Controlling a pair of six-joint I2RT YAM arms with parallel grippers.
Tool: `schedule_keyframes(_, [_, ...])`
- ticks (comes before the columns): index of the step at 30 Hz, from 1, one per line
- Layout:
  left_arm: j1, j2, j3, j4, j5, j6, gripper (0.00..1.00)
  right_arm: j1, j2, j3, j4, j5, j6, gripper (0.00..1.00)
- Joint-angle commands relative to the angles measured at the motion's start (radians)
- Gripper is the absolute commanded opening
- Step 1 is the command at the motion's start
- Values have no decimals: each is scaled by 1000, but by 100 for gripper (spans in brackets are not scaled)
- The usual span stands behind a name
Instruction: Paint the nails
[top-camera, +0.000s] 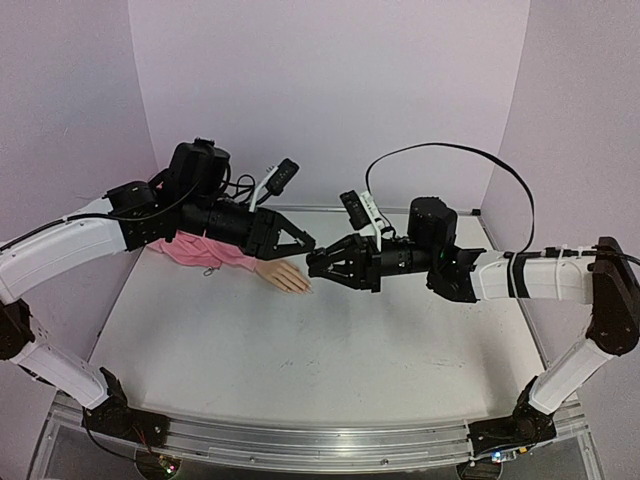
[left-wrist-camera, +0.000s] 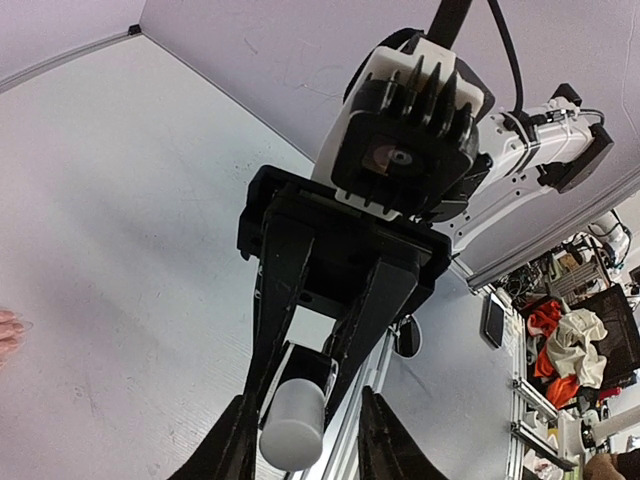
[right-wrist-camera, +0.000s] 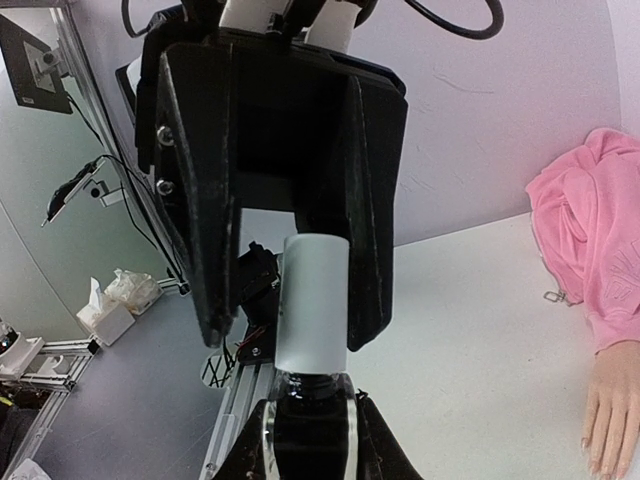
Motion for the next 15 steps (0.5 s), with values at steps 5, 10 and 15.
schedule_keyframes(5, [9,4,62,4,-21,12,32,-2,-2,54,46,-33,-12,0])
schedule_keyframes(10, [10,7,65,3,-24,9,26,-2,0,55,46,-37,-13,0])
schedule_keyframes(15, [13,8,69,0,-34,8,17,-2,1,54,39,-37,-23,0])
